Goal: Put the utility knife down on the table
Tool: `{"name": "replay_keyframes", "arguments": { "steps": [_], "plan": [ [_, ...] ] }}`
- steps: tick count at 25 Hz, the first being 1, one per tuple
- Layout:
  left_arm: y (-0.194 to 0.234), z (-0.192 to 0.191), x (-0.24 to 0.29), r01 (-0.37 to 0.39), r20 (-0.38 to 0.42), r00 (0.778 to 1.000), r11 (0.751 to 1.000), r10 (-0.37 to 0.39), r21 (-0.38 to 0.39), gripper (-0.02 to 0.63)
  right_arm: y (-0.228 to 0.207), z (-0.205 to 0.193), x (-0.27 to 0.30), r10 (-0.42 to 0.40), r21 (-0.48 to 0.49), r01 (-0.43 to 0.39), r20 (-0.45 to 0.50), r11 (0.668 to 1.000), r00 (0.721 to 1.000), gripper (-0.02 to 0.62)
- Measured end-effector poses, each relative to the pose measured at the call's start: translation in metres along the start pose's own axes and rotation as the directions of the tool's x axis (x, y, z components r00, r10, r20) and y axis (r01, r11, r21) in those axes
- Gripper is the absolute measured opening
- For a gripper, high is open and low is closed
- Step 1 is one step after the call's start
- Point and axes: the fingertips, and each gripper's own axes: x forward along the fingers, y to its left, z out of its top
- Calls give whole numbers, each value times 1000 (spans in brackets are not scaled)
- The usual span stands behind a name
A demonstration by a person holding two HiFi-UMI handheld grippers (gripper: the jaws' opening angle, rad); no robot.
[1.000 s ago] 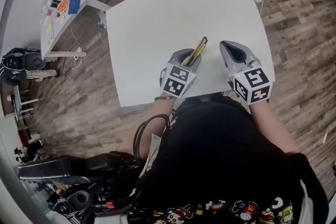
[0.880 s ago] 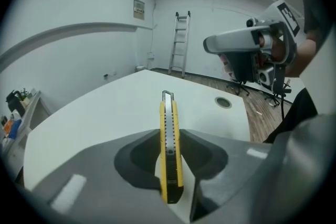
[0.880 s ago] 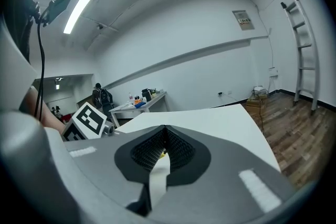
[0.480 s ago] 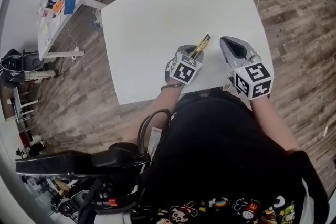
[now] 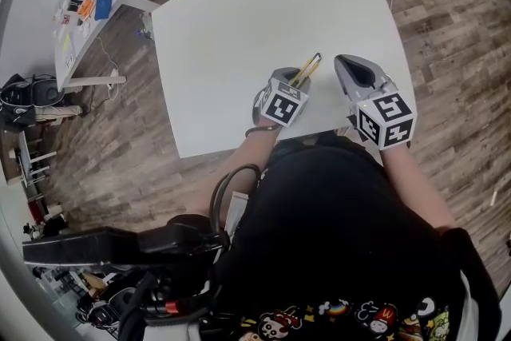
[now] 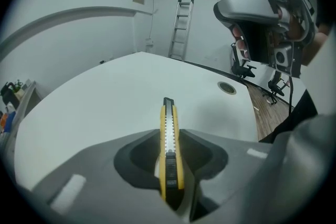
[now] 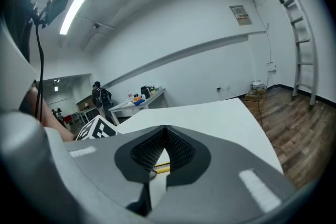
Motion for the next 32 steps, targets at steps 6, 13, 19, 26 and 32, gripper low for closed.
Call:
{"name": "replay_keyframes", "arguments": {
  "steps": [6, 13, 19, 26, 32],
  "plan": [
    [-1, 6, -3, 15, 24, 1000, 1000, -15, -10, 123, -1, -2, 0, 0, 11, 0, -7, 1000, 1000, 24],
    [27, 43, -61, -37, 223, 973, 993, 60, -108, 141, 1, 0, 2, 1, 7, -1, -6, 1000, 1000, 25],
    [59, 79, -172, -180, 486, 828, 953, 280, -243, 2, 3, 8, 5, -1, -14, 1, -1, 1000, 1000, 25],
    [59, 86, -236, -241, 619, 677, 915, 398, -324, 2, -6, 24, -1, -70, -81, 73, 39, 994, 997, 21],
    [63, 85, -226, -234, 595, 702, 916, 390, -324, 2, -6, 30, 7, -76, -110, 80, 39, 991, 996, 21]
  ]
}}
